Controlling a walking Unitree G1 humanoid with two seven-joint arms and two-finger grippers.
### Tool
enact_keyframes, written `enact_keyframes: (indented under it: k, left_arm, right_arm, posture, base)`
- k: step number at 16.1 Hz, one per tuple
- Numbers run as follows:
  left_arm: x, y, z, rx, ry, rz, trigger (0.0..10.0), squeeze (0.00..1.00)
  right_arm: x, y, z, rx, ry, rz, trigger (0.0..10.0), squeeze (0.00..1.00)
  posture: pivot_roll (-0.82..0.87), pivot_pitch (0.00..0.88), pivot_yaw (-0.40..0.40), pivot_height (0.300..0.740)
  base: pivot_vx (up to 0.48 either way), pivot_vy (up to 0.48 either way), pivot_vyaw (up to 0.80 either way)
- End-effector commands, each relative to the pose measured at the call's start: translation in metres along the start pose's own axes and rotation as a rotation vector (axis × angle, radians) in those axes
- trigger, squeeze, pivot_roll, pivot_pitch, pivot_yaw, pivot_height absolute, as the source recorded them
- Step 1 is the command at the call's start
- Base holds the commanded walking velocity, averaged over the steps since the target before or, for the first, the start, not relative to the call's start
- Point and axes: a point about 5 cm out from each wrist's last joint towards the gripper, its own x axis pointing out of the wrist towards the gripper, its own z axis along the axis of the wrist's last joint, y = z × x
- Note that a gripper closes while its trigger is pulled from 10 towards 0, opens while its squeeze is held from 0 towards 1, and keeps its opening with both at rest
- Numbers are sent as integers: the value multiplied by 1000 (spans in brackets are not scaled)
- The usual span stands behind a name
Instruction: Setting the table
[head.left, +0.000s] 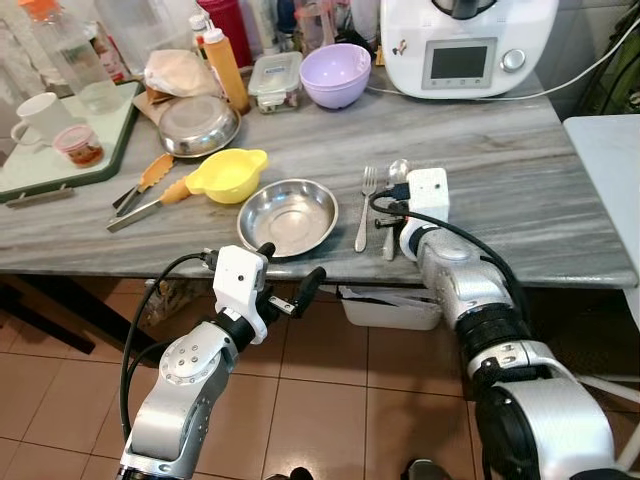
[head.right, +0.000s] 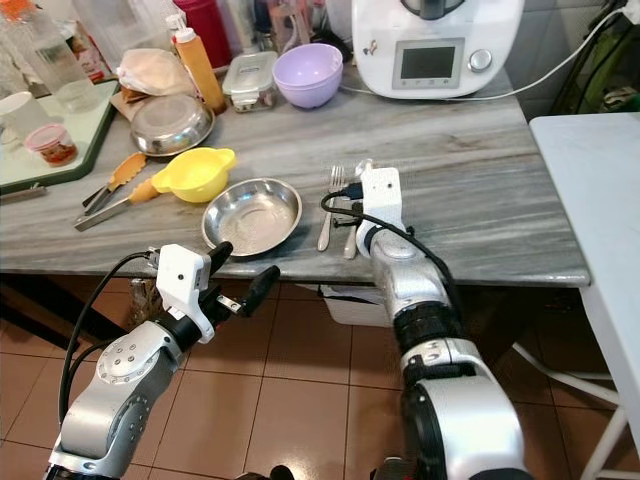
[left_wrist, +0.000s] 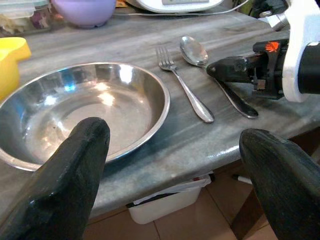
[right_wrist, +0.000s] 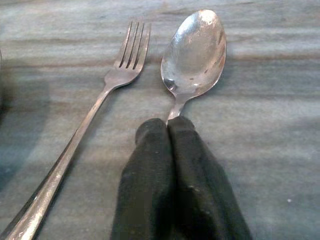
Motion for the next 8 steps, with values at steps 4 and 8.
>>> enact_keyframes:
  k: [4, 8]
  left_arm:
    - [-4, 2, 1, 10, 9, 5, 10000, 0]
    - [-5, 2, 0, 11, 12, 9, 10000, 0]
  right_arm:
    - [0, 4, -28, -15, 120, 28, 0, 0]
    - [2, 16, -25, -42, 109, 89, 0, 0]
  posture:
    - [-267, 191, 194, 740]
    - [-262, 192, 195, 740]
  base:
    - [0, 0, 0]
    - [0, 0, 0]
